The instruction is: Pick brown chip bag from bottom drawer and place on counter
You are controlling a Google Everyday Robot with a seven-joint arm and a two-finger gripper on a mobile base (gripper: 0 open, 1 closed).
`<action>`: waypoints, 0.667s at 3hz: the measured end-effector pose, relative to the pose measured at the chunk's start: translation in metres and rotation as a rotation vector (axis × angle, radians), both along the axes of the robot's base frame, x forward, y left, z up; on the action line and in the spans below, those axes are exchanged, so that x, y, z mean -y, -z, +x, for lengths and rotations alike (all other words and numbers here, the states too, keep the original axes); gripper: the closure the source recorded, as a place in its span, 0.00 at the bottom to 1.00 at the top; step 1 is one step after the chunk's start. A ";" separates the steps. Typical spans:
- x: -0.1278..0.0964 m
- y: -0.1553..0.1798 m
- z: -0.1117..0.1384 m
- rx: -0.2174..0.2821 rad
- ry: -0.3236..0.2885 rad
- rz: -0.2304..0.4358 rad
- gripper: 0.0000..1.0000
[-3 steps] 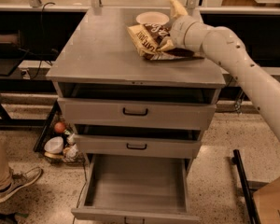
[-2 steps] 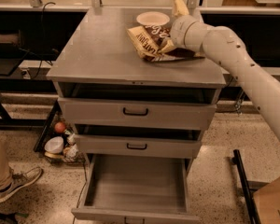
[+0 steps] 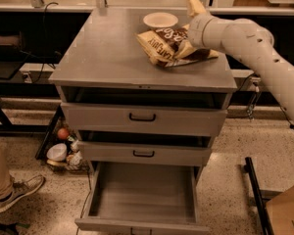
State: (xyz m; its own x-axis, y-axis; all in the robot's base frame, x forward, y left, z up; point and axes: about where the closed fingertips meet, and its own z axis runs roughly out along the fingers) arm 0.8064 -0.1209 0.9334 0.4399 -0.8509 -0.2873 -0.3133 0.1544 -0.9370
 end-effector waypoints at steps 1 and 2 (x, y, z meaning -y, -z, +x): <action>0.022 -0.006 -0.007 -0.017 0.025 -0.047 0.00; 0.050 -0.011 -0.016 -0.030 0.072 -0.095 0.00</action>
Offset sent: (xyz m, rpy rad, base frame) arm -0.0296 -0.0934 0.0200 -0.1579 0.0449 -0.1432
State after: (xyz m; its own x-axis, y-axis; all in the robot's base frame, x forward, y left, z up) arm 0.7906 -0.1714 0.9443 0.3694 -0.9039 -0.2157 -0.3325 0.0882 -0.9390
